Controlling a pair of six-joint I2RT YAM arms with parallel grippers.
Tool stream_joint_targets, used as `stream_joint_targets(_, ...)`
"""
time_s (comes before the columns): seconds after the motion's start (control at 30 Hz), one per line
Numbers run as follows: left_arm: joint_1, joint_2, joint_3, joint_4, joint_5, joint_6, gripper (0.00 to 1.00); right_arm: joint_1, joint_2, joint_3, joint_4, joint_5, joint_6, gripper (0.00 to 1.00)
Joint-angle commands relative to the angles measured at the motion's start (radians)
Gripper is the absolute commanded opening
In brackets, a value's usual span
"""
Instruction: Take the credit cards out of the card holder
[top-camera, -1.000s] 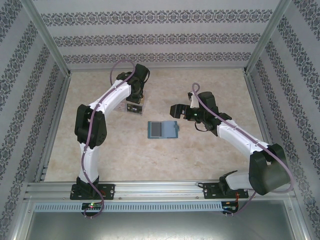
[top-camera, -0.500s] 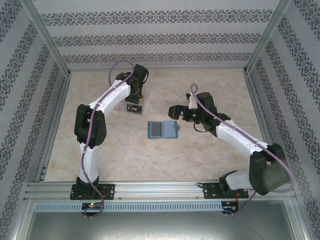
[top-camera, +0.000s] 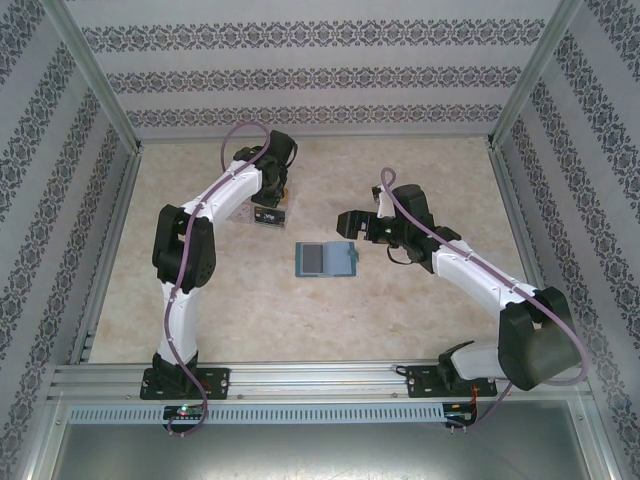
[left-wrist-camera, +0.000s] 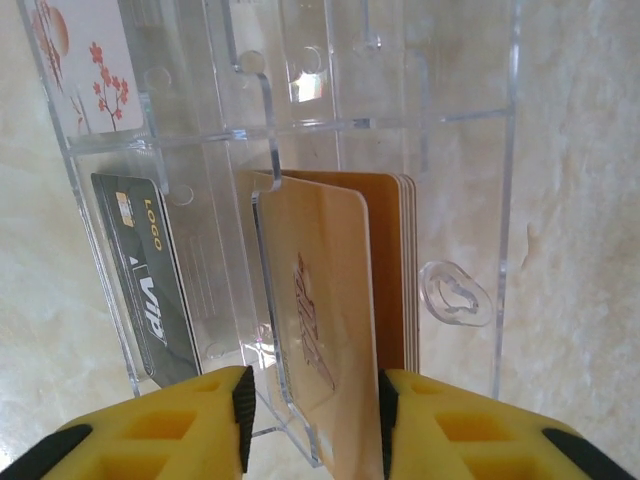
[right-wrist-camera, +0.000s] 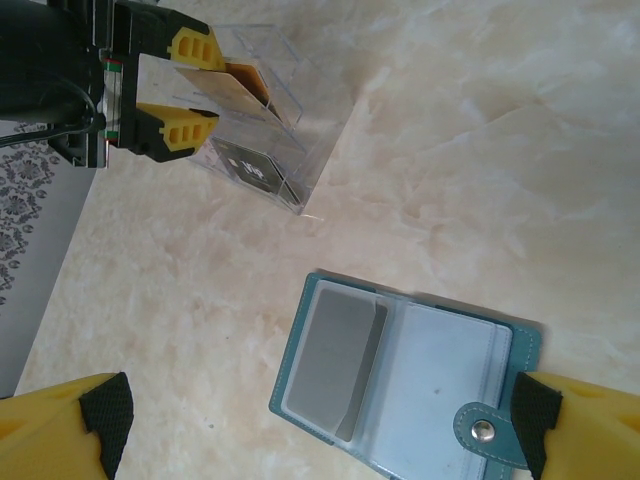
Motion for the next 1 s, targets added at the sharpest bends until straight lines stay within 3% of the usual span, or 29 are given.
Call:
stream_joint_targets(0.0, 0.011, -0.024, 0.028, 0.019, -0.015, 0.069, 0.41, 0.013, 0.004, -0.008, -0.011, 0.020, 0.013, 0.98)
stream_joint_targets(0.37, 0.015, -0.151, -0.059, 0.073, -0.029, 0.214, 0.50, 0.024, 0.022, 0.007, -0.041, 0.046, 0.005, 0.98)
stream_joint_targets(0.57, 0.039, -0.351, -0.275, 0.134, -0.036, 0.373, 0.67, 0.088, 0.068, 0.055, -0.110, 0.119, -0.025, 0.96)
stream_joint_targets(0.77, 0.085, -0.526, -0.521, 0.188, 0.022, 0.554, 0.94, 0.231, 0.213, 0.177, -0.243, 0.237, -0.039, 0.83)
stream_joint_targets(0.97, 0.141, -0.641, -0.744, 0.292, 0.070, 0.676, 1.00, 0.328, 0.373, 0.297, -0.360, 0.335, -0.036, 0.70)
